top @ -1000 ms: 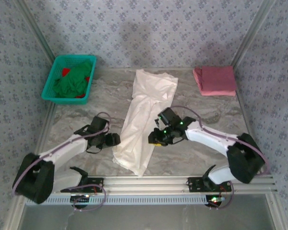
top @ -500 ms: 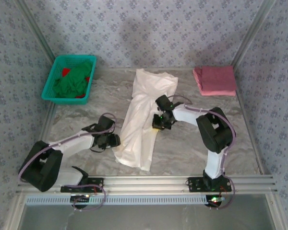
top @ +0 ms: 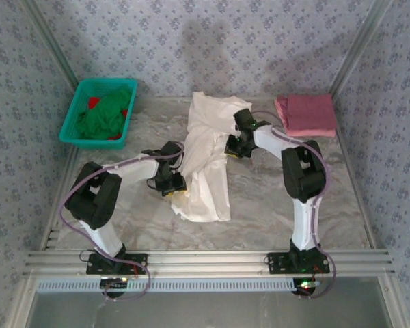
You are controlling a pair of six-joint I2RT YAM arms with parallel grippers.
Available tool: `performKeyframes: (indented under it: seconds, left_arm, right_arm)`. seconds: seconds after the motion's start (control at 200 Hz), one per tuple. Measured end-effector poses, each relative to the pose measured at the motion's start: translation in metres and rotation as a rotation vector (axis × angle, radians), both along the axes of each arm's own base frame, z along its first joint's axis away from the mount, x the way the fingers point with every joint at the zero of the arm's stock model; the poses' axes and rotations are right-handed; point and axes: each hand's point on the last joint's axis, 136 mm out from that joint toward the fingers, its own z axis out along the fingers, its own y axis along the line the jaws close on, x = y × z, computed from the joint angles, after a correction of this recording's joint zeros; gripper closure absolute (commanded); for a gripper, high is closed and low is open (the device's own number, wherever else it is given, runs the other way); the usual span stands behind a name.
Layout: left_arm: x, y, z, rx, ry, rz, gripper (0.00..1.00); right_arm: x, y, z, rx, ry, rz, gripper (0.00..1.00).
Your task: Fold and stack the t-shirts
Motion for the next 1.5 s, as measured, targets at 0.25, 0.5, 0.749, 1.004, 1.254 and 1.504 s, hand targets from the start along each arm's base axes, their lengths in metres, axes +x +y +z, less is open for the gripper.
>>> performKeyframes:
  seconds: [0.25, 0.5, 0.749, 1.004, 1.254, 1.504]
  left_arm:
    - [-0.019, 0.001, 0.016, -0.148, -0.211, -0.036, 0.42]
    - [-0.032, -0.018, 0.009, -0.261, -0.227, -0.108, 0.39]
    - [-0.050, -0.048, 0.010, -0.317, -0.228, -0.198, 0.42]
    - [-0.080, -0.028, 0.010, -0.318, -0.205, -0.163, 0.43]
    - [-0.089, -0.030, 0.008, -0.333, -0.219, -0.159, 0.41]
    - [-0.092, -0.037, 0.002, -0.303, -0.244, -0.189, 0.45]
  right_arm:
    - [-0.138, 0.003, 0.024, 0.162, -0.009, 0.115, 0.56]
    - [-0.201, -0.006, -0.021, 0.247, 0.129, 0.103, 0.51]
    - [-0.209, 0.016, -0.018, 0.321, 0.117, 0.162, 0.50]
    - [-0.229, 0.011, -0.010, 0.332, 0.129, 0.152, 0.46]
    - [-0.223, -0.020, 0.016, 0.318, 0.018, 0.056, 0.44]
    - [-0.244, -0.020, -0.027, 0.232, 0.160, 0.076, 0.46]
